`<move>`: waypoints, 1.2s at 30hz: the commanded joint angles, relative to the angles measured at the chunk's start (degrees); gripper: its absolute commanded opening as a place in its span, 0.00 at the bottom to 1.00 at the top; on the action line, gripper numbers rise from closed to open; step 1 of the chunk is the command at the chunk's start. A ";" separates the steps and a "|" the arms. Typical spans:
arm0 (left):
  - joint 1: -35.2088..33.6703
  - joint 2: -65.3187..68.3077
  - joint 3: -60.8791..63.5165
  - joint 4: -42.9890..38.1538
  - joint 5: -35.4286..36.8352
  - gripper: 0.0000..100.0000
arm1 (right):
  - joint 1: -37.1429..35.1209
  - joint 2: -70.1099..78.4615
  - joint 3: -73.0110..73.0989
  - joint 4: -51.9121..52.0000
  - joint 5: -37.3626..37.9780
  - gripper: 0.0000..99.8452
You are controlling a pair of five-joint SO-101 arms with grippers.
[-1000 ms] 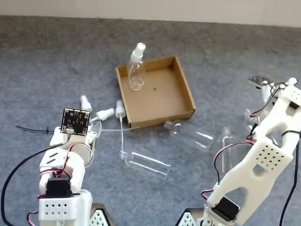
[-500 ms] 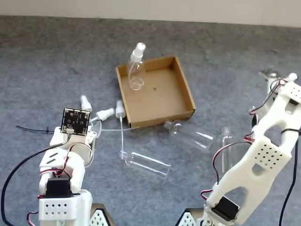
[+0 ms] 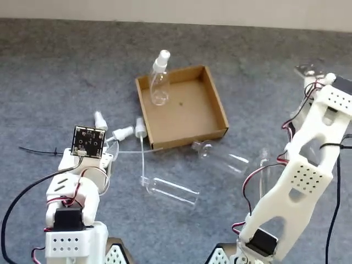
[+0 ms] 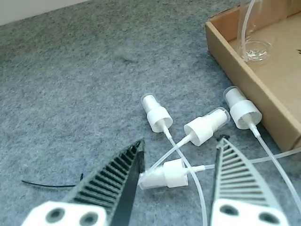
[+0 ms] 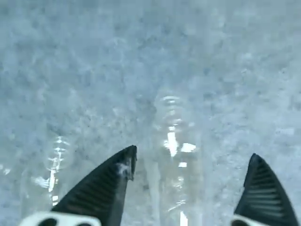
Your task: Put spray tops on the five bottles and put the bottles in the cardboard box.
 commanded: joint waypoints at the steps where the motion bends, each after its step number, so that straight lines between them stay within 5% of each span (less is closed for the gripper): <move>1: 0.75 -0.22 -0.40 -1.32 -0.44 0.22 | -0.48 -4.53 2.95 1.10 1.49 0.31; 29: 0.57 -0.22 -0.40 -1.32 -0.44 0.22 | -1.54 -4.09 5.14 -8.13 1.05 0.23; 36: 0.48 -0.22 -0.40 -1.32 -0.44 0.22 | -1.45 -4.18 4.79 -7.60 1.05 0.03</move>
